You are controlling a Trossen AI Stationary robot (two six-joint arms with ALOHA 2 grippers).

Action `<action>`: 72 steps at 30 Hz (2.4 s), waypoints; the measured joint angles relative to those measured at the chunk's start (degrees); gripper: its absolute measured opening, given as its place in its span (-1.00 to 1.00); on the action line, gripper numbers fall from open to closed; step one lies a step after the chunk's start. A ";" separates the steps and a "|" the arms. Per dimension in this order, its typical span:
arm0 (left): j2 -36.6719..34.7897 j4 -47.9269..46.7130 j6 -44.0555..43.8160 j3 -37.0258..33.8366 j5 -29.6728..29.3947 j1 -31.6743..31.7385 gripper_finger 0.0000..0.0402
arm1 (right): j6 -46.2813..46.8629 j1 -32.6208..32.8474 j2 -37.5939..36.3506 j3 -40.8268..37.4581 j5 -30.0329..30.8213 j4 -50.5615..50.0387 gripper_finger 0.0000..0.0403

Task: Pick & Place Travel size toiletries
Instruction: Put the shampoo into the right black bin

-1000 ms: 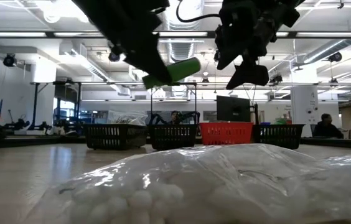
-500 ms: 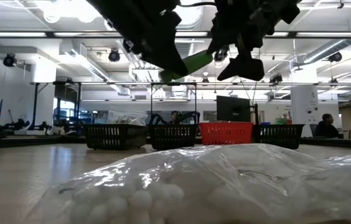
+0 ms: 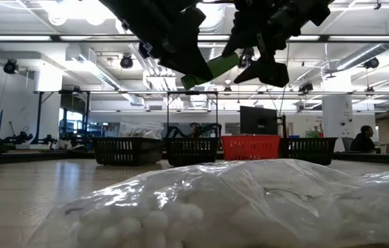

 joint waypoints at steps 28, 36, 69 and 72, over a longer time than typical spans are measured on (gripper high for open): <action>0.04 -0.02 2.75 0.00 -0.30 0.27 -0.25 | 0.32 -0.04 0.42 -0.01 0.84 2.73 -0.11; 0.07 0.18 2.74 -0.02 -0.42 0.27 -0.10 | -2.42 -0.07 0.42 -0.02 1.28 2.64 -0.44; -4.49 -14.01 -16.80 -1.51 -0.90 -0.91 0.15 | -0.04 -5.04 -11.99 -9.07 41.03 -26.76 -0.36; -4.57 -14.03 -16.65 -1.51 4.34 -0.93 0.15 | -0.86 -5.73 -10.80 -10.03 40.71 -26.57 -0.26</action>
